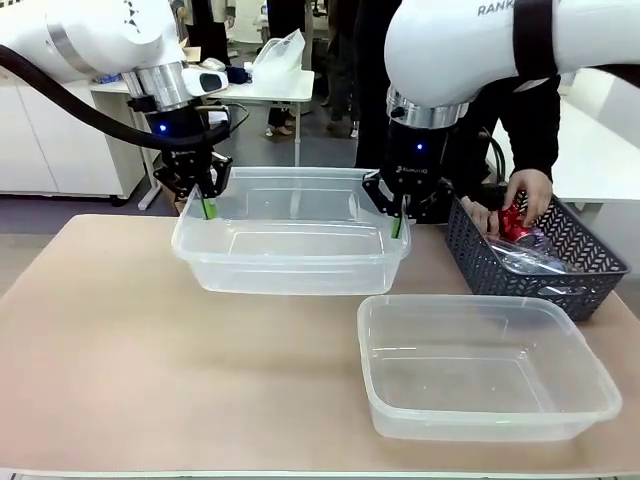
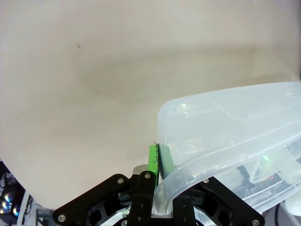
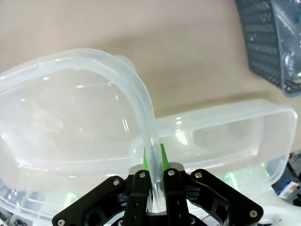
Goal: Sort the waste into each basket.
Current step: Pick up the Organizing box on the left side of the table and lift it, then offer the picked Organizing box to the human.
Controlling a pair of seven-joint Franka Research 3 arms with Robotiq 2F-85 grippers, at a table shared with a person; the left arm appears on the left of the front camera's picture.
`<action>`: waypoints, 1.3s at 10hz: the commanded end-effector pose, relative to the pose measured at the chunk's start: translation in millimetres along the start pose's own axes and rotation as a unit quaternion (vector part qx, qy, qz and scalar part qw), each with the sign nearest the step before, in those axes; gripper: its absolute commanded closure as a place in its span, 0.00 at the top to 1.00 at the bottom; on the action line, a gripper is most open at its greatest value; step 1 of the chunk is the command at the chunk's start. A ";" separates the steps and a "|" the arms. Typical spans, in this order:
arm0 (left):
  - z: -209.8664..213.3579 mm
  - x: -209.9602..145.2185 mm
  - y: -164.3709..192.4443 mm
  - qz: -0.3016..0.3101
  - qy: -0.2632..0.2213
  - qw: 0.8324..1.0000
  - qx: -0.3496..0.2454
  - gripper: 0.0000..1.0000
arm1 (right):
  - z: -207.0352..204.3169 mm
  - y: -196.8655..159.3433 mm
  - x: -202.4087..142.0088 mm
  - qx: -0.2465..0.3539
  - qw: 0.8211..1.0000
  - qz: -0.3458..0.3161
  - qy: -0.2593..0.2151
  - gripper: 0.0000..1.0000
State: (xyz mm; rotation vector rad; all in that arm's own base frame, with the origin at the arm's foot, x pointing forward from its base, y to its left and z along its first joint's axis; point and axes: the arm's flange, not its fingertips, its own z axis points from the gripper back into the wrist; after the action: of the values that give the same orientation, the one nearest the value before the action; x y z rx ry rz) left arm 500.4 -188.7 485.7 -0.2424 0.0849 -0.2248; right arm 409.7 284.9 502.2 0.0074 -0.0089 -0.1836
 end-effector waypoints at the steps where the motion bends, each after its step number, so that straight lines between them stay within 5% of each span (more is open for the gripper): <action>1: 3.6 1.5 -2.4 -0.005 -0.001 1.000 0.002 0.05 | 3.4 -1.3 2.5 -0.006 1.000 -0.015 0.001 0.04; 13: 3.6 1.5 -2.4 -0.005 -0.001 1.000 0.002 0.05 | 3.4 -1.3 2.5 -0.006 1.000 -0.015 0.001 0.04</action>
State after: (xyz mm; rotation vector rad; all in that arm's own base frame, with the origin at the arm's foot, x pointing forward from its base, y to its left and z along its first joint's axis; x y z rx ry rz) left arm 501.0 -190.6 485.0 -0.2411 0.0848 -0.2284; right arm 410.0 283.8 502.6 0.0049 -0.0047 -0.1861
